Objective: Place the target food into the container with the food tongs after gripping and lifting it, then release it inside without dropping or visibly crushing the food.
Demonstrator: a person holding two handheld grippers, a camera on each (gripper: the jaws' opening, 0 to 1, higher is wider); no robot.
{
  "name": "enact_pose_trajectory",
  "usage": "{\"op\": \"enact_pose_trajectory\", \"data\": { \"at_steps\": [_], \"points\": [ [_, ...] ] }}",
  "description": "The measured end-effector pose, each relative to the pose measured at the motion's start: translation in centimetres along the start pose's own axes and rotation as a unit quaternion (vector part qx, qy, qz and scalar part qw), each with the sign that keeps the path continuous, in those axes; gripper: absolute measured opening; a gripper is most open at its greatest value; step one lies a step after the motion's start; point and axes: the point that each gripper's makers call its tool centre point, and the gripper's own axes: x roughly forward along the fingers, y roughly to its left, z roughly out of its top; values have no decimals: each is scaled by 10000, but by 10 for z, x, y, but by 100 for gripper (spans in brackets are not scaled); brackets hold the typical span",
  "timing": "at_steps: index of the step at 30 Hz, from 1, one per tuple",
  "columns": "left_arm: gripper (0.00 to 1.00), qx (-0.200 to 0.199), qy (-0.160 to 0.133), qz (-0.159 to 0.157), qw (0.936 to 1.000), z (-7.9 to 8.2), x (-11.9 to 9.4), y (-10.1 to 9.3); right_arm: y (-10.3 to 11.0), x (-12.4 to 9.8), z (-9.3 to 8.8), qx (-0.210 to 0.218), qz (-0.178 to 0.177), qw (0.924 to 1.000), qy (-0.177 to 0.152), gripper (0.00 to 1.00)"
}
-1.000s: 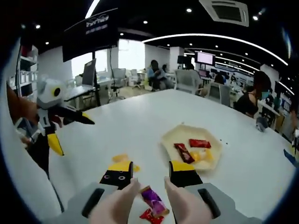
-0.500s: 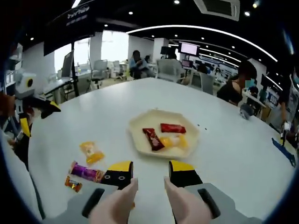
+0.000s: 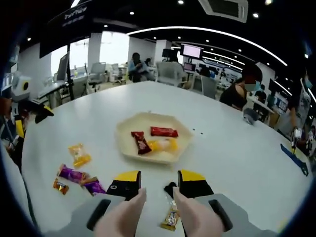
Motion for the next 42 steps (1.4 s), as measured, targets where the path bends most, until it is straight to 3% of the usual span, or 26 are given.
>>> {"op": "enact_pose_trajectory", "data": {
  "at_steps": [15, 26, 28, 38, 42],
  "points": [
    [96, -121, 182, 128, 9997, -8, 3, 3, -17, 29, -16, -509, 291, 9981, 175, 29],
    [96, -304, 305, 357, 9984, -13, 3, 7, -19, 53, -37, -817, 795, 9933, 209, 28],
    [96, -326, 350, 367, 9982, -15, 6, 6, -15, 56, -43, -779, 1009, 9915, 262, 27],
    [96, -280, 472, 402, 9977, -15, 16, -2, -18, 58, -43, -535, 1180, 9916, 64, 27],
    [96, -229, 481, 354, 9980, -11, 21, -11, -19, 57, -43, -92, 1151, 9932, 141, 23]
  ]
}}
